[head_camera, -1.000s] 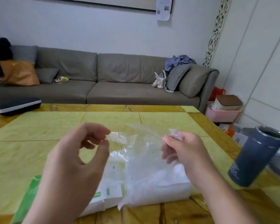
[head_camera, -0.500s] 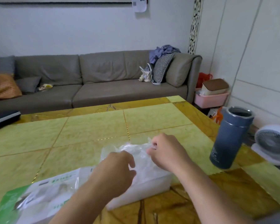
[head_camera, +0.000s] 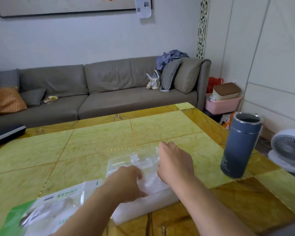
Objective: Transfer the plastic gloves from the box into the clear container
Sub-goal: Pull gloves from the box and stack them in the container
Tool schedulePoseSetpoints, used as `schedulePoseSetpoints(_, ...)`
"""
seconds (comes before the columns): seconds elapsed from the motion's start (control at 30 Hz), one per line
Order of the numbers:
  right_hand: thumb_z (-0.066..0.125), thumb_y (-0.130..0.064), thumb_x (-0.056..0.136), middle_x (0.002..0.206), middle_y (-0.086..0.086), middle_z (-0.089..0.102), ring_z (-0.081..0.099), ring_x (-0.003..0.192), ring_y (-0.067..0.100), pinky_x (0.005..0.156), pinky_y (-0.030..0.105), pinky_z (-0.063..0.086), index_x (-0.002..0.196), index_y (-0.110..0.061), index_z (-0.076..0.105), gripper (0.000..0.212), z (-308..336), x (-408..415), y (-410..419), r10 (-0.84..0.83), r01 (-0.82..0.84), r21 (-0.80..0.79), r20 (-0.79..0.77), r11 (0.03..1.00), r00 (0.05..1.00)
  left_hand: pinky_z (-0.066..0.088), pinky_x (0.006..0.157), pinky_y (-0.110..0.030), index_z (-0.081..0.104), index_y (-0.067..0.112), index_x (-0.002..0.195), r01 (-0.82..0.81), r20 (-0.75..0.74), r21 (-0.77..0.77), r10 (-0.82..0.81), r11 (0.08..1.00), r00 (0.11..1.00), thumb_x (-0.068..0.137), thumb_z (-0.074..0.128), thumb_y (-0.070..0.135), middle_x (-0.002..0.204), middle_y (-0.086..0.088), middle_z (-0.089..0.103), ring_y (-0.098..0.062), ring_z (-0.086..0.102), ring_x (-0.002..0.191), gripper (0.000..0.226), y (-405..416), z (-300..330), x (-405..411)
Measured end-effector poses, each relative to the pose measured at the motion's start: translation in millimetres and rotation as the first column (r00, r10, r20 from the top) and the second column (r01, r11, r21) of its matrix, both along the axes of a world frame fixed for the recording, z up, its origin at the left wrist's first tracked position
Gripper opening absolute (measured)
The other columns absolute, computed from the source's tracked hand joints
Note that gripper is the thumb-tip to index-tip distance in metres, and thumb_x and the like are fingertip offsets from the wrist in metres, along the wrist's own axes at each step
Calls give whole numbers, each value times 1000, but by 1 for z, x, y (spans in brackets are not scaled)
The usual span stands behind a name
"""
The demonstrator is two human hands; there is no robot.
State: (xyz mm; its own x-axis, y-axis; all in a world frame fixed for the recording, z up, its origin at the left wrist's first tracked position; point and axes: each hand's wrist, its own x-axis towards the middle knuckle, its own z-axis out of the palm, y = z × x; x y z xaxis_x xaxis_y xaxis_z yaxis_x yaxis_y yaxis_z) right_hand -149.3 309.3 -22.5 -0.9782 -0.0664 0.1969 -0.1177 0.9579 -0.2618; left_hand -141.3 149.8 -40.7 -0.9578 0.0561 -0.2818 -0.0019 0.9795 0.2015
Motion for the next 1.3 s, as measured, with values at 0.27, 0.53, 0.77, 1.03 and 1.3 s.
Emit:
schedulePoseSetpoints(0.27,56,-26,92,83,3,55,51,67,24,56,31,39,77,-15,54,19,14,26,-21,259,-254,-56,239,966,936,54,74,-30,62,28,103,98,-16,-7,-98,995,995,82,66,43,96,7,67,-16,65,93,26,0,1,3)
schedulePoseSetpoints(0.53,56,-16,91,127,-3,62,62,101,23,77,31,46,132,-33,62,45,5,13,-22,243,-293,62,412,954,878,50,77,-28,52,35,118,111,-321,-121,-144,986,936,93,64,27,112,13,58,-13,60,102,29,-5,8,27)
schedulePoseSetpoints(0.77,61,-24,87,132,-1,57,66,109,24,78,31,44,129,-49,66,49,2,5,-27,207,-287,85,505,954,838,45,69,-28,58,29,128,36,-88,-45,-40,998,995,88,67,33,120,4,60,-19,66,105,41,-3,-2,9)
schedulePoseSetpoints(1.03,65,-22,88,103,5,58,61,82,25,60,32,42,112,-13,63,25,-3,5,-24,107,-182,105,498,978,861,45,73,-28,50,18,124,80,31,-67,-78,995,996,93,62,23,112,0,59,-18,54,91,33,-1,-16,-8)
schedulePoseSetpoints(1.3,68,-41,91,128,7,63,66,109,27,78,34,52,140,-22,56,54,-13,-19,-38,16,-149,152,643,977,765,42,75,-23,50,31,141,121,119,1,-120,993,986,92,63,14,137,5,55,-17,59,109,53,-18,-4,-15)
